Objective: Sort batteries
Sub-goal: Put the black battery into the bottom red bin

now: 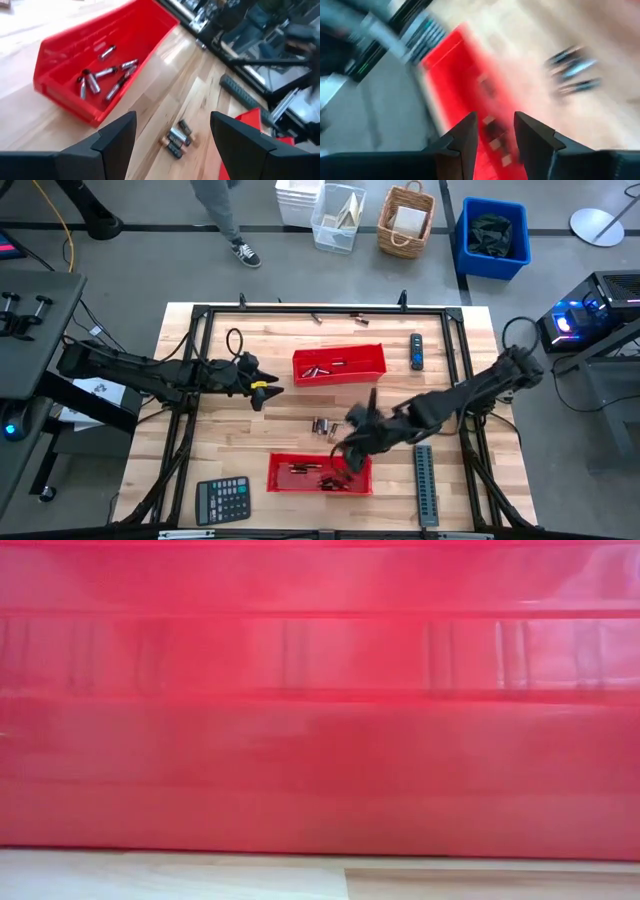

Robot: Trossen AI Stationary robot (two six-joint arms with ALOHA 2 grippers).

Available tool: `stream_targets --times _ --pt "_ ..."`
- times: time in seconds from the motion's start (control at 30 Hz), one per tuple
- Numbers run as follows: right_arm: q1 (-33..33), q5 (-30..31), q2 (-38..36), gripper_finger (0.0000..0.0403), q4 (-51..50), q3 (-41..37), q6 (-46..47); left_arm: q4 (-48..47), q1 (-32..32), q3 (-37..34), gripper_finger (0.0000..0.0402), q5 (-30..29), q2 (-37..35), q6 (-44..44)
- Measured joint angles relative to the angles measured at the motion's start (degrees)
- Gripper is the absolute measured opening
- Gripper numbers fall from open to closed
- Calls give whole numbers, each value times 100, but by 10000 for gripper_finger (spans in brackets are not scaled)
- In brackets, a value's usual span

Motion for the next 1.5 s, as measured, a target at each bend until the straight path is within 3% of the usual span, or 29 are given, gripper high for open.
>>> stream_targets --times 0.13,0.5,0.87,1.23,1.5 --pt "-304 537 -109 124 -542 1 647 88 71 0 247 2 0 77" --pt "-1308 -850 1400 124 -488 -1 2041 -764 -131 -2 247 19 103 433" --pt "-1393 -1258 2302 123 -249 -8 3781 -916 -253 -2 247 60 111 562" --pt "-1485 -1000 2405 123 -172 -5 4411 -905 -251 -2 247 105 111 1029" --pt "-1597 -1307 2637 123 -187 23 4480 -908 -251 -2 247 146 111 1095"
